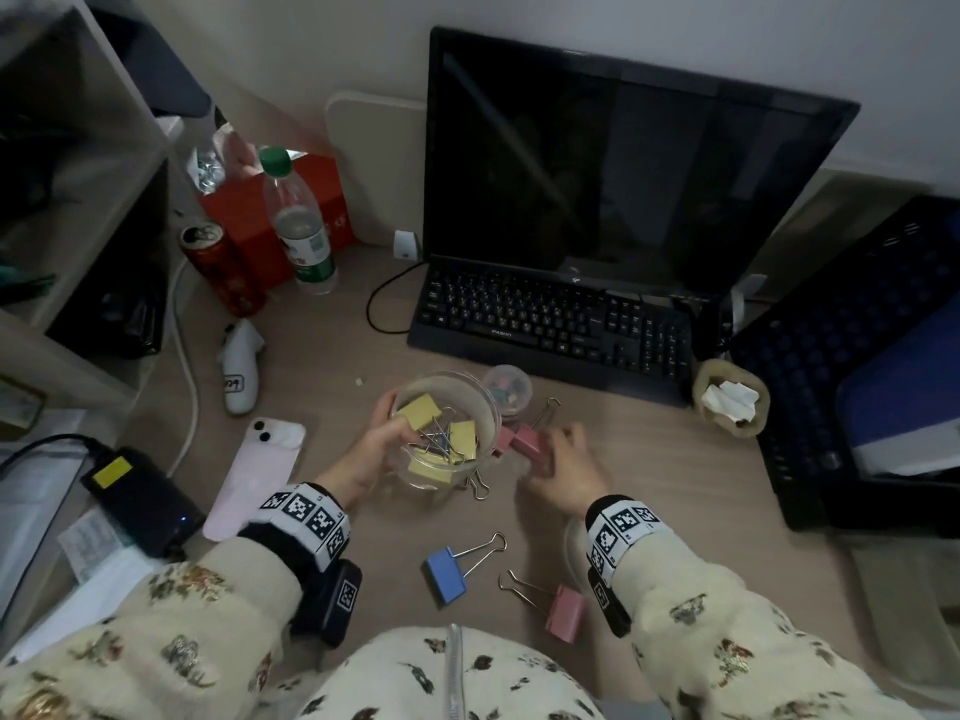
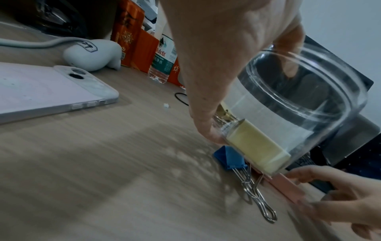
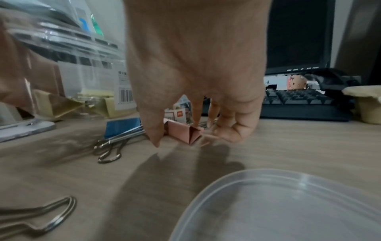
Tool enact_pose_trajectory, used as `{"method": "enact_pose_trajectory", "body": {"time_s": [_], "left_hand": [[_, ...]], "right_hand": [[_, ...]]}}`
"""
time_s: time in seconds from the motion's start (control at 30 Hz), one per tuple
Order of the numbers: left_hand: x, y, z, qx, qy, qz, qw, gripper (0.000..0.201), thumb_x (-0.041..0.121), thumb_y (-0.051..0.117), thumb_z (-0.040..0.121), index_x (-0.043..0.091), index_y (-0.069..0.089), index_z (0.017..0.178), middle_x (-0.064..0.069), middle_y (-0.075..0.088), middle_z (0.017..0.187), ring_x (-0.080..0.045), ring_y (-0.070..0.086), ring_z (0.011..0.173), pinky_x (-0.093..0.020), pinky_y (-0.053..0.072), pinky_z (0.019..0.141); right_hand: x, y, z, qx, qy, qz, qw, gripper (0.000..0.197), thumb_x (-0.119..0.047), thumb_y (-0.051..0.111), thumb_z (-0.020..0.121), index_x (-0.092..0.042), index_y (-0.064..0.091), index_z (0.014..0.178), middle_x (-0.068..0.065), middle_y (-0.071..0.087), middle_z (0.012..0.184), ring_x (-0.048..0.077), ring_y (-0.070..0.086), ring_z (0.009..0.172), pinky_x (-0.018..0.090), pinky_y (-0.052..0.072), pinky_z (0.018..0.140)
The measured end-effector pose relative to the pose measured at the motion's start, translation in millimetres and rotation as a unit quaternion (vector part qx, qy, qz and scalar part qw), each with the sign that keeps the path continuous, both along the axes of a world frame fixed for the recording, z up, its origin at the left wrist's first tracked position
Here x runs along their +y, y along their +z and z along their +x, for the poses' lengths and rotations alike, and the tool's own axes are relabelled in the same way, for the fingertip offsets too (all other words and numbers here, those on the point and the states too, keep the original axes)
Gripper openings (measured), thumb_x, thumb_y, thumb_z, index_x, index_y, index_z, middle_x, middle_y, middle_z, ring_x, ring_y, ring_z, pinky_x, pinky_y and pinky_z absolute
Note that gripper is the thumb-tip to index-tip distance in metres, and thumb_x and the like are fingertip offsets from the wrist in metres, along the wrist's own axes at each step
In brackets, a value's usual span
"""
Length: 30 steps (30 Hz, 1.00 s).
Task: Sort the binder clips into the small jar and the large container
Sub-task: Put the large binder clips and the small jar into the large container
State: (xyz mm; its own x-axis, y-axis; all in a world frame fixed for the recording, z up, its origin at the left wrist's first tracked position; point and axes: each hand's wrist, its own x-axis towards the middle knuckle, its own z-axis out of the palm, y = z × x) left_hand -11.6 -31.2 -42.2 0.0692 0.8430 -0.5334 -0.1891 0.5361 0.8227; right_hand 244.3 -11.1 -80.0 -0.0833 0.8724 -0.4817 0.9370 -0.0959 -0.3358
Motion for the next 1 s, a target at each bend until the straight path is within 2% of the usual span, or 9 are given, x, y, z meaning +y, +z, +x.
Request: {"method": "enact_pose_trajectory", "body": {"time_s": [0.27, 0.4, 0.5, 0.57, 0.63, 0.73, 0.83, 0.9, 1.0], "left_hand": [[-3, -5, -3, 0.001, -0.017, 0.001, 1.0, 0.078, 0.023, 0.06, 0.05, 0.034, 0.046, 0.126, -0.002, 0.057, 0.117, -0.02, 0.06, 0.099, -0.034, 0.051, 0.065], [-6, -5, -1, 0.0, -0.021, 0.007, 1.0, 0.066, 0.018, 0.055, 0.056, 0.037, 0.05, 0.119, -0.001, 0.058, 0.114, -0.022, 0.06, 0.1, -0.041, 0.051, 0.074], [-7, -6, 3, -0.009, -0.021, 0.005, 1.0, 0.065, 0.016, 0.054, 0.056, 0.037, 0.051, 0.117, -0.002, 0.059, 0.113, -0.024, 0.061, 0.099, -0.044, 0.051, 0.075], [-8, -4, 6, -0.017, -0.021, 0.006, 1.0, 0.066, 0.015, 0.054, 0.055, 0.035, 0.052, 0.118, -0.002, 0.059, 0.113, -0.024, 0.061, 0.099, -0.043, 0.05, 0.076], [-9, -2, 11, -0.024, -0.022, 0.01, 0.999, 0.07, 0.017, 0.057, 0.052, 0.032, 0.051, 0.12, -0.004, 0.058, 0.114, -0.024, 0.061, 0.099, -0.041, 0.051, 0.075], [-10, -1, 16, -0.033, -0.028, 0.025, 0.999, 0.089, 0.024, 0.065, 0.041, 0.024, 0.046, 0.128, -0.01, 0.054, 0.121, -0.024, 0.058, 0.101, -0.035, 0.05, 0.072], [-13, 0, 19, -0.042, -0.036, 0.032, 0.998, 0.093, 0.021, 0.065, 0.047, 0.019, 0.041, 0.137, -0.014, 0.05, 0.129, -0.027, 0.058, 0.106, -0.036, 0.051, 0.073], [-17, 2, 20, -0.057, -0.04, 0.035, 0.997, 0.097, 0.024, 0.067, 0.047, 0.018, 0.04, 0.139, -0.015, 0.051, 0.129, -0.025, 0.059, 0.102, -0.035, 0.051, 0.072], [-22, 7, 23, -0.074, -0.063, 0.047, 0.994, 0.08, 0.018, 0.062, 0.057, 0.02, 0.042, 0.134, -0.012, 0.053, 0.126, -0.023, 0.06, 0.099, -0.034, 0.053, 0.07]], "right_hand": [[8, 5, 5, -0.113, 0.053, -0.019, 0.992, 0.063, -0.045, 0.071, 0.074, -0.019, 0.047, 0.126, 0.001, 0.045, 0.129, 0.026, 0.055, 0.111, 0.035, 0.047, 0.084], [3, 10, 15, -0.1, 0.024, -0.022, 0.994, 0.063, -0.051, 0.07, 0.074, -0.024, 0.047, 0.126, 0.0, 0.048, 0.131, 0.022, 0.057, 0.111, 0.033, 0.047, 0.085], [1, 25, 18, -0.073, -0.017, 0.025, 0.997, 0.046, -0.054, 0.062, 0.076, -0.024, 0.05, 0.109, 0.002, 0.059, 0.111, 0.022, 0.06, 0.092, 0.032, 0.049, 0.076], [1, 40, 17, -0.011, -0.042, 0.089, 0.995, 0.037, -0.055, 0.06, 0.079, -0.026, 0.05, 0.1, -0.001, 0.062, 0.097, 0.017, 0.059, 0.08, 0.029, 0.047, 0.067], [-2, 60, 12, 0.115, -0.056, 0.16, 0.979, 0.03, -0.053, 0.06, 0.085, -0.026, 0.053, 0.097, -0.007, 0.061, 0.085, 0.006, 0.056, 0.07, 0.021, 0.041, 0.057], [-10, 94, -1, 0.311, -0.02, 0.236, 0.92, 0.028, -0.049, 0.062, 0.087, -0.021, 0.059, 0.091, -0.013, 0.057, 0.069, 0.002, 0.05, 0.058, 0.02, 0.036, 0.054], [-19, 115, -18, 0.417, 0.051, 0.189, 0.887, 0.027, -0.048, 0.061, 0.086, -0.021, 0.062, 0.092, -0.011, 0.055, 0.068, 0.006, 0.047, 0.059, 0.025, 0.036, 0.054], [-23, 117, -31, 0.409, 0.062, 0.134, 0.901, 0.033, -0.051, 0.061, 0.086, -0.019, 0.065, 0.095, -0.01, 0.057, 0.071, 0.008, 0.05, 0.061, 0.028, 0.039, 0.055], [-24, 116, -52, 0.218, 0.076, 0.1, 0.968, 0.046, -0.064, 0.049, 0.087, -0.021, 0.064, 0.095, -0.005, 0.066, 0.08, 0.017, 0.061, 0.072, 0.039, 0.051, 0.063]]}}
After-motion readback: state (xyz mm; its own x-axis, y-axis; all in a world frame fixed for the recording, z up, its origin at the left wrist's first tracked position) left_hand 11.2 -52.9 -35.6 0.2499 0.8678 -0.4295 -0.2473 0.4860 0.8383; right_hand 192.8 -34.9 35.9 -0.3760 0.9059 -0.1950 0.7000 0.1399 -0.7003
